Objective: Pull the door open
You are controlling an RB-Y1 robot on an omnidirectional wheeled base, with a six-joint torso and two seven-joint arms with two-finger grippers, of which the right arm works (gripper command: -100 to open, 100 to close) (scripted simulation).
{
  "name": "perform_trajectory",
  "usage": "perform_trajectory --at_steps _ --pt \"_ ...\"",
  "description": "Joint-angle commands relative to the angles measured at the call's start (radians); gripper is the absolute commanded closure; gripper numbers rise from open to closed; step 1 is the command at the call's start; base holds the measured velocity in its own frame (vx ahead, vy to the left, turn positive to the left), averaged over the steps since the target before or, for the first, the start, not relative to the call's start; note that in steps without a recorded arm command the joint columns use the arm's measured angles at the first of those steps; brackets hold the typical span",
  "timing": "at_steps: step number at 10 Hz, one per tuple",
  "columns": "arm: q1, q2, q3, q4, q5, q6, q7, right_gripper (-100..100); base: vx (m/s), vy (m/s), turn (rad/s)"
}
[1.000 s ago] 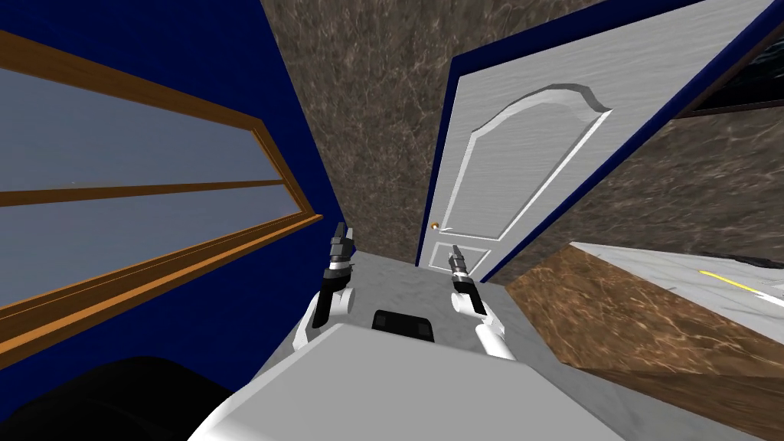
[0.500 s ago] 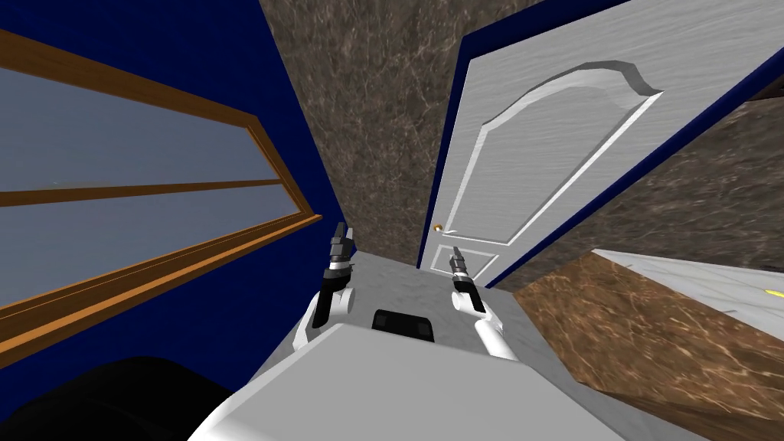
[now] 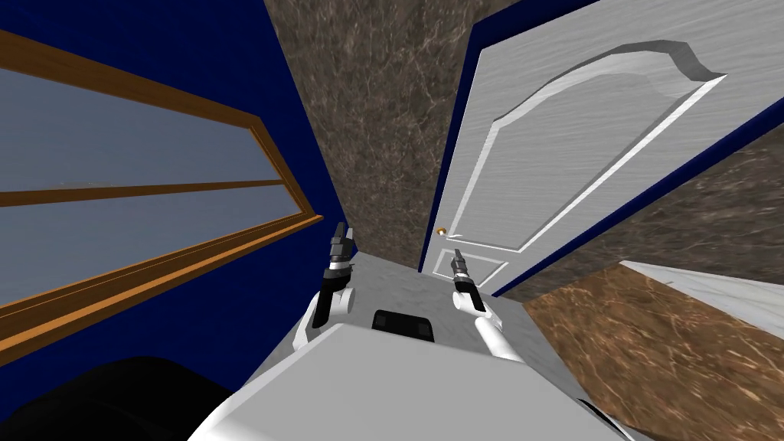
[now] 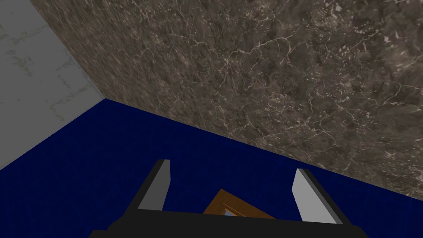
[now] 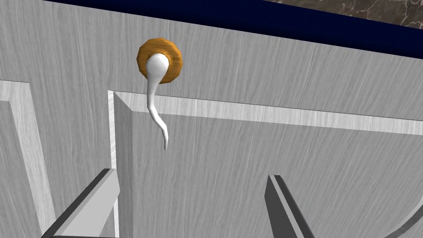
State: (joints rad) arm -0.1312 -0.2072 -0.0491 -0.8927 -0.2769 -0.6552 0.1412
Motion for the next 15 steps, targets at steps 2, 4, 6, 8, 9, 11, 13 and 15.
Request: perform_trajectory --at_steps 2,4,6,8,9,11,13,15 --pt "-0.037 -0.01 -0.005 0.078 -0.022 -0.006 0.003 -100 0.086 -0.03 0.056" --pt "-0.061 -0.017 -0.009 0.131 -0.036 -0.013 0.004 -100 0.081 -0.025 0.048" --pt "-0.073 -0.02 -0.01 0.156 -0.044 -0.016 0.005 -100 0.058 -0.026 0.041" --pt "-0.092 -0.025 -0.013 0.198 -0.055 -0.021 0.006 -100 0.044 -0.017 0.031" --pt "-0.101 -0.028 -0.014 0.219 -0.061 -0.024 0.007 -100 0.064 -0.023 0.046" --pt "-0.117 -0.032 -0.016 0.253 -0.071 -0.028 0.008 -100 0.064 -0.025 0.042" --pt "-0.136 -0.038 -0.018 0.296 -0.083 -0.033 0.009 -100 0.067 -0.024 0.043" --pt "-0.139 -0.039 -0.018 0.304 -0.085 -0.035 0.008 -100 0.051 -0.012 0.025"
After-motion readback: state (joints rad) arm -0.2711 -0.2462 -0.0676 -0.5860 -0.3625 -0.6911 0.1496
